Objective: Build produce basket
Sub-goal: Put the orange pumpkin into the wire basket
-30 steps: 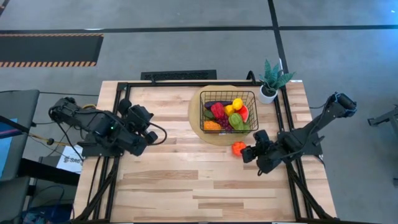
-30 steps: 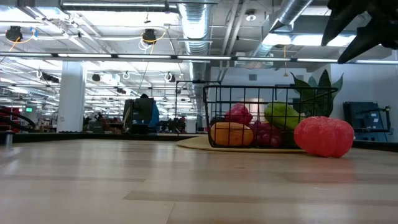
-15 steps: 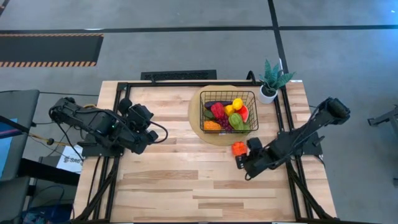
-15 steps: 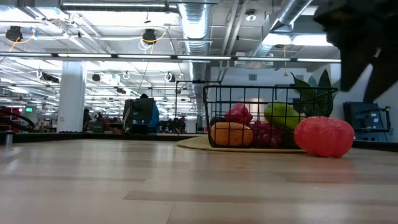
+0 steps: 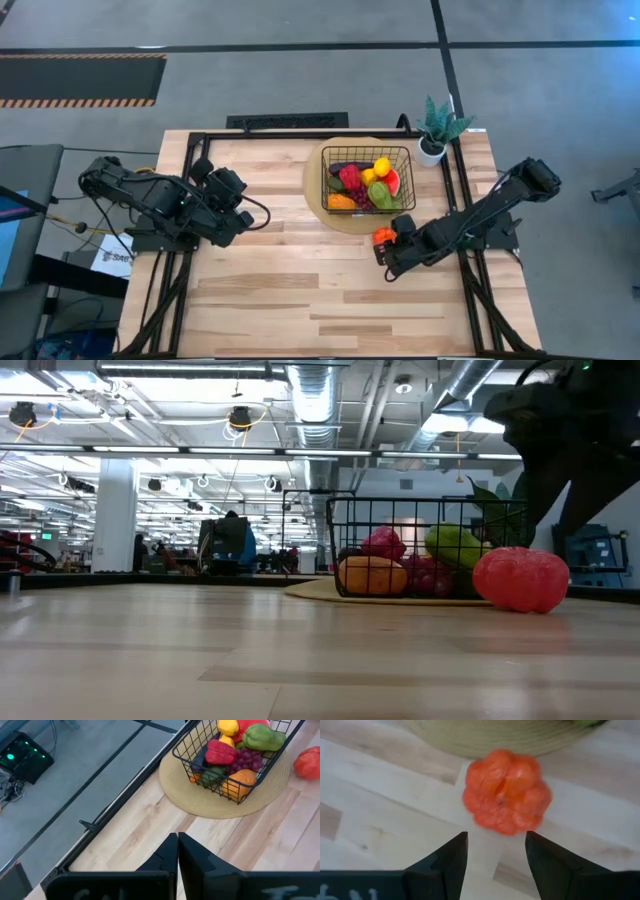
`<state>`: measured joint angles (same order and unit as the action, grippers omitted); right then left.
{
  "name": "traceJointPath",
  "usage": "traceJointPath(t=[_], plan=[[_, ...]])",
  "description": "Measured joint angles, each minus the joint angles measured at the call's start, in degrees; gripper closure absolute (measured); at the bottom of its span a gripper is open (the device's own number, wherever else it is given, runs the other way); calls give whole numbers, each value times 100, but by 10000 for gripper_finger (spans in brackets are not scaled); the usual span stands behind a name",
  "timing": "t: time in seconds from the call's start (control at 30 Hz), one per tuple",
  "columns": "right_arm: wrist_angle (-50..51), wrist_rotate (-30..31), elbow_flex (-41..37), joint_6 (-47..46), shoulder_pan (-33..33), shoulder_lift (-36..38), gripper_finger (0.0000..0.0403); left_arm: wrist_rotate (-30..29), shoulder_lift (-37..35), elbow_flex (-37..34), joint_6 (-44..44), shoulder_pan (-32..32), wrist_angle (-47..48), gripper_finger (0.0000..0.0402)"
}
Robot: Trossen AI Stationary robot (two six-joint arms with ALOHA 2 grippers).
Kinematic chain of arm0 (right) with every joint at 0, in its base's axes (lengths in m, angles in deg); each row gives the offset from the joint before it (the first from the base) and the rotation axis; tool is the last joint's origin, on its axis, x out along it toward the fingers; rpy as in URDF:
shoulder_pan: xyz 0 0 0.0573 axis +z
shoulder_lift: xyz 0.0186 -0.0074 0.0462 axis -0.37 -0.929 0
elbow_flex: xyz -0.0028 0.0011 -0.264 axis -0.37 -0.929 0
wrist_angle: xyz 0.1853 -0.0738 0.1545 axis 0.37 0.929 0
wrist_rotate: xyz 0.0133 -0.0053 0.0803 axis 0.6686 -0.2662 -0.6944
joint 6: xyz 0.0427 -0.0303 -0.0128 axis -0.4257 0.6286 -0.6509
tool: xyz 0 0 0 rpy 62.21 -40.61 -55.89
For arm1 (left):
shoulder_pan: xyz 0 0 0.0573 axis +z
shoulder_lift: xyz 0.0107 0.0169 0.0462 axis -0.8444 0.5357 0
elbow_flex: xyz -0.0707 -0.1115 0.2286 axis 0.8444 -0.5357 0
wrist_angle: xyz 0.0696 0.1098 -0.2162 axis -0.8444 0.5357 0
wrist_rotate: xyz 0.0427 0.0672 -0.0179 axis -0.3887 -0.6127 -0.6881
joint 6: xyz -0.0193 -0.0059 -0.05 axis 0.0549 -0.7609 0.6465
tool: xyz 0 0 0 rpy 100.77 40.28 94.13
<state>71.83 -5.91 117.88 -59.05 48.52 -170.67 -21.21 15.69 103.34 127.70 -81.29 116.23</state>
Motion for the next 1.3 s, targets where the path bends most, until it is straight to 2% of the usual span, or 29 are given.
traceJointPath(t=[1.3], plan=[[155,-118,-57,1096,-827,-49,184,52,0,-2,-76,-2,0,401]])
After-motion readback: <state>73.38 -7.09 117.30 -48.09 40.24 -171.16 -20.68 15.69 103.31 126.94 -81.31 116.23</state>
